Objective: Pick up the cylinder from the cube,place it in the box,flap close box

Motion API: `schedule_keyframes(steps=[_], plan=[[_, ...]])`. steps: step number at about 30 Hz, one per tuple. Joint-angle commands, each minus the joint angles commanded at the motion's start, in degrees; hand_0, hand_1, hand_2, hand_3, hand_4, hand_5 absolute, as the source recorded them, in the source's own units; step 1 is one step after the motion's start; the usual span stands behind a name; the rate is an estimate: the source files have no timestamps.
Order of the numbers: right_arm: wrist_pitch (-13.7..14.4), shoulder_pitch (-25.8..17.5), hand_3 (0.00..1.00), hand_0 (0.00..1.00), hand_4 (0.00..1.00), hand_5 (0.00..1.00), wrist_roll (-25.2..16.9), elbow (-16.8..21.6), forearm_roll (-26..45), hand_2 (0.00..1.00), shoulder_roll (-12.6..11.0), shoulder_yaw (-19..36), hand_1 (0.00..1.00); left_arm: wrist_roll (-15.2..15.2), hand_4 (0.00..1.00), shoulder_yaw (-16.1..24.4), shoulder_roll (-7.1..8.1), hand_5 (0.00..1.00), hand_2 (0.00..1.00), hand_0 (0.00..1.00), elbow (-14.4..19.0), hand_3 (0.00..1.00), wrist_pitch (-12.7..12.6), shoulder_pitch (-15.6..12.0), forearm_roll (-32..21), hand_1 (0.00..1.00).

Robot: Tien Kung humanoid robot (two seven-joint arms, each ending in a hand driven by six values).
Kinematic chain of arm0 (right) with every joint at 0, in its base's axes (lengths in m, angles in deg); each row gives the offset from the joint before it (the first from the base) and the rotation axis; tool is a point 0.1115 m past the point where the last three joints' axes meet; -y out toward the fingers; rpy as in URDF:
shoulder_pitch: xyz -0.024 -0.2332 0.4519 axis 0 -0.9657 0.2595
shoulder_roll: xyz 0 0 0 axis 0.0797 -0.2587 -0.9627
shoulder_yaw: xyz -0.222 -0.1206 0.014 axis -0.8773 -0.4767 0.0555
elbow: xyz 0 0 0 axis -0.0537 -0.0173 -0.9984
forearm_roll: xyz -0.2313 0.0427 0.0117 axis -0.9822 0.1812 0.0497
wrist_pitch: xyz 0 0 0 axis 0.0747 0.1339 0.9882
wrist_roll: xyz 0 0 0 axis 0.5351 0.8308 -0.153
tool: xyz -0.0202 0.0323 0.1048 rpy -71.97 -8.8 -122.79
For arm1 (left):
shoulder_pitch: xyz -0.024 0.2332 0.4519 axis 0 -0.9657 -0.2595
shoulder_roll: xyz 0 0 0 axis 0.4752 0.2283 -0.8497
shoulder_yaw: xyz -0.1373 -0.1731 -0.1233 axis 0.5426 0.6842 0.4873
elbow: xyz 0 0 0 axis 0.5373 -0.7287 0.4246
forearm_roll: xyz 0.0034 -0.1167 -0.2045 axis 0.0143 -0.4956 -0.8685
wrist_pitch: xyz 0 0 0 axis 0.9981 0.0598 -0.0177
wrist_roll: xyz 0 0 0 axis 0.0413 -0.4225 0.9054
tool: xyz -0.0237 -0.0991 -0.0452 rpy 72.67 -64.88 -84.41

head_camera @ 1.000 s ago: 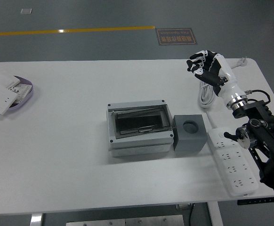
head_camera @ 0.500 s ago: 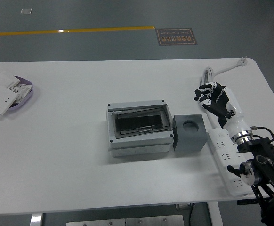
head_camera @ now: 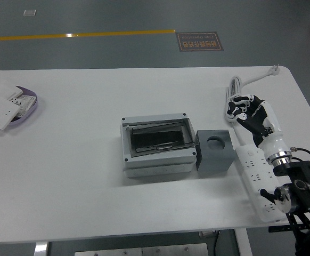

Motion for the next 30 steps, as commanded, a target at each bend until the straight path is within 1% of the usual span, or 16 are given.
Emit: schedule_keyframes(steps=[2,6,12,20,30], plan=[[0.06,0.07,0.468,0.522,0.719,0.087,-0.02,0.02,-0.14,0.396,0.02,0.1,0.418,-0.04,0.699,-0.34,-0.11,0.124,0.613,0.594,0.0,0.671,-0.06,-0.12,-0.46,0.646],[0.2,0.32,0.471,0.519,0.721,0.086,-0.06,-0.02,-0.44,0.399,0.21,0.48,0.418,0.19,0.7,0.27,-0.33,0.125,0.614,0.594,0.0,0.671,-0.03,-0.2,0.12,0.646],[0.36,0.37,0.473,0.517,0.726,0.084,-0.13,-0.46,-0.9,0.401,-0.24,0.9,0.419,-0.06,0.699,-0.66,-0.17,0.125,0.613,0.594,0.0,0.67,-0.33,-0.08,-1.26,0.646],[0.59,1.33,0.474,0.516,0.729,0.082,-0.17,-0.98,-1.06,0.403,-0.9,0.07,0.42,0.37,0.699,-0.08,-0.68,0.125,0.613,0.593,0.0,0.67,-0.31,-0.6,-0.77,0.646],[0.61,1.63,0.474,0.517,0.73,0.082,-0.24,-0.93,-1.24,0.404,-1.07,0.56,0.424,0.17,0.698,-0.72,-0.64,0.125,0.613,0.593,0.0,0.669,-0.45,-0.34,-1.49,0.645]])
